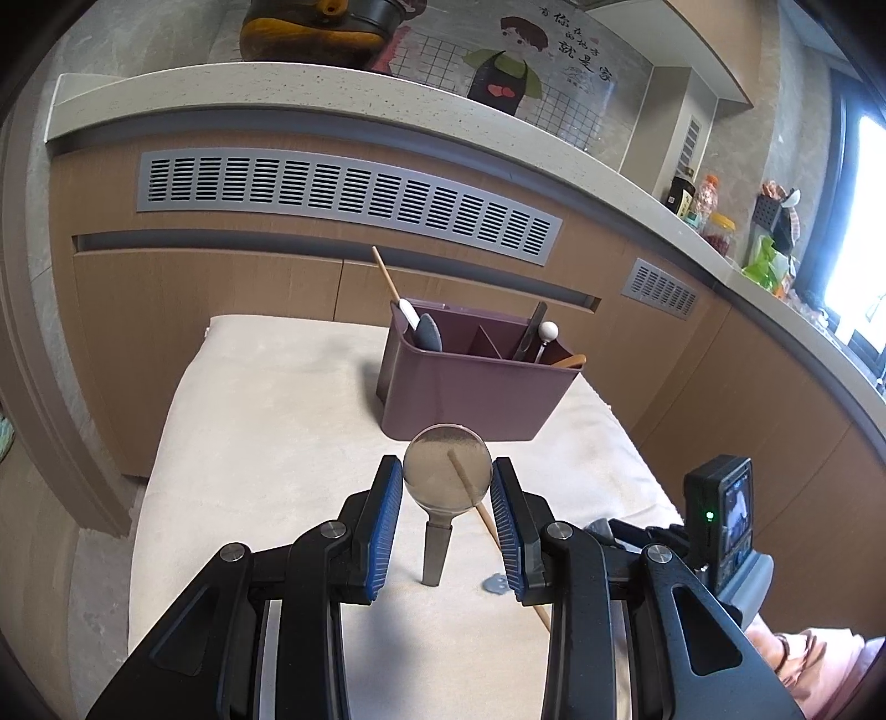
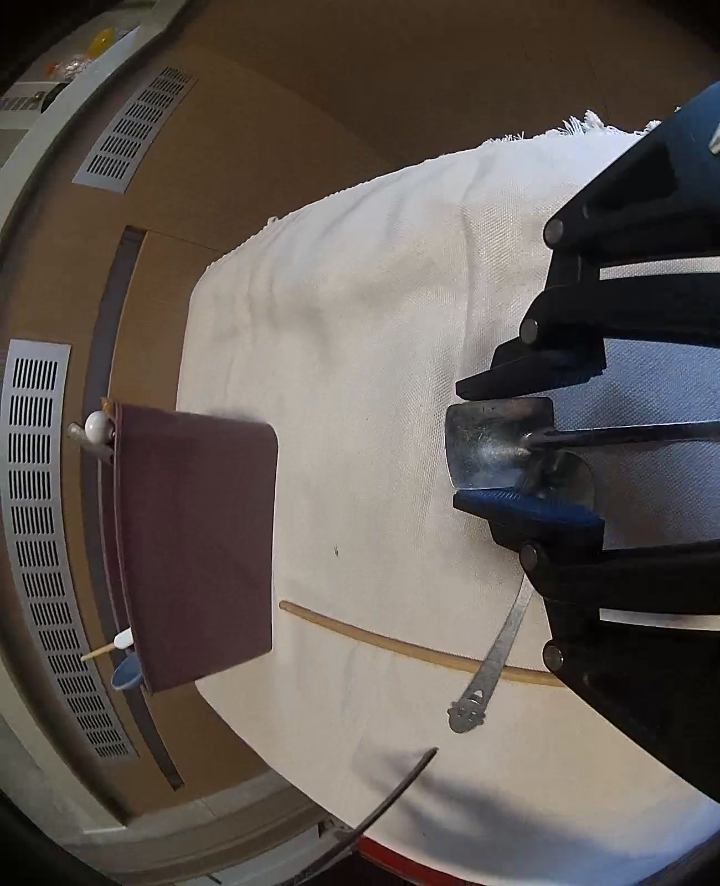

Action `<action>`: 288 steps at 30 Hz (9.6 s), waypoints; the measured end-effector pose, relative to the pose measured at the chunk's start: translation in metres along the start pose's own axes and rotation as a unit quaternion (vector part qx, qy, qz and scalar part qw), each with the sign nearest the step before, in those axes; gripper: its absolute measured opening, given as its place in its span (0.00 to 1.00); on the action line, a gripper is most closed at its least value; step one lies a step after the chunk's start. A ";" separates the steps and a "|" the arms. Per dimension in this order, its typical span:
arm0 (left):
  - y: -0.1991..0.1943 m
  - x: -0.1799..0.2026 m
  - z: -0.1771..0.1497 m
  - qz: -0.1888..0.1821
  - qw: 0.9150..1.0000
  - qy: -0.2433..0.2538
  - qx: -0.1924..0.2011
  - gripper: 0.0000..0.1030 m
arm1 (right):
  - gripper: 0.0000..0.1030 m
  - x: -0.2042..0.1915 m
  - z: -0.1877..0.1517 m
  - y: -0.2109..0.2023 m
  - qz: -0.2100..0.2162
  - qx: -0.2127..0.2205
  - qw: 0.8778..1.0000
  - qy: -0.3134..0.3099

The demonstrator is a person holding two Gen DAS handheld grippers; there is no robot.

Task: Organize utensils

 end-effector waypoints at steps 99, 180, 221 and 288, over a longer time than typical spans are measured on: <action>0.057 -0.028 -0.028 0.084 0.991 -0.027 -0.097 0.60 | 0.22 -0.100 0.008 0.007 0.217 0.006 0.918 -0.332; 0.132 0.037 -0.060 0.038 0.952 0.095 -0.289 0.10 | 0.24 0.049 -0.020 -0.057 0.017 0.037 0.996 -0.081; 0.067 0.039 0.023 0.017 1.000 0.005 0.024 0.05 | 0.24 0.040 0.094 0.085 -0.011 -0.019 1.000 0.000; 0.168 0.019 0.132 -0.004 0.990 0.015 0.139 0.05 | 0.25 -0.011 0.218 0.021 0.137 0.209 0.968 -0.030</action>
Point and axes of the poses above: each gripper's, at about its wrist camera, not at the fingertips, and y roughly the way its jaws point, x to its right, z to its top, the point moved 2 cm from there along y, roughly the way its jaws point, and after that the axes turned 1 degree about y, right-handed, at the moved point
